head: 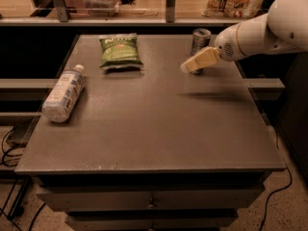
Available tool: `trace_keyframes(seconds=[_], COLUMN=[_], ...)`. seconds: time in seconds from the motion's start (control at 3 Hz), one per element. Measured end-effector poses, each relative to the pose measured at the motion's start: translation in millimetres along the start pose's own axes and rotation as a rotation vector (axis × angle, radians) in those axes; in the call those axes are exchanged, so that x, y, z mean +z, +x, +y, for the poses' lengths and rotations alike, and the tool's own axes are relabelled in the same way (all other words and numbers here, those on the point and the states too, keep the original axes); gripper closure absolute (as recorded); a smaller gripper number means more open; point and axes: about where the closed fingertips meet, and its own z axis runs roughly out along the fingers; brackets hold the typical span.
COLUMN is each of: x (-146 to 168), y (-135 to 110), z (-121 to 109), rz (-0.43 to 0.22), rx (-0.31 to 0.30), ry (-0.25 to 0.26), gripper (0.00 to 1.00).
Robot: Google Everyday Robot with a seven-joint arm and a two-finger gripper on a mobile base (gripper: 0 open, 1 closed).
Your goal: Pick redbull can
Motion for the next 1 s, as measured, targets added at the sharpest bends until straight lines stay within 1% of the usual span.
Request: trace_keyframes(seconds=[0.33,0.67,1.0], x=[21.4,29.6,20.9], y=[-5.4,-17.9,-39.2], z=[-6.2,-9.6,-12.4], rz=[-0.029,-0.066,-0.093], rx=[0.026,0.021,-0.013], ry=[-0.007,-0.011,0.000], gripper=[0.18,0.41,0.65])
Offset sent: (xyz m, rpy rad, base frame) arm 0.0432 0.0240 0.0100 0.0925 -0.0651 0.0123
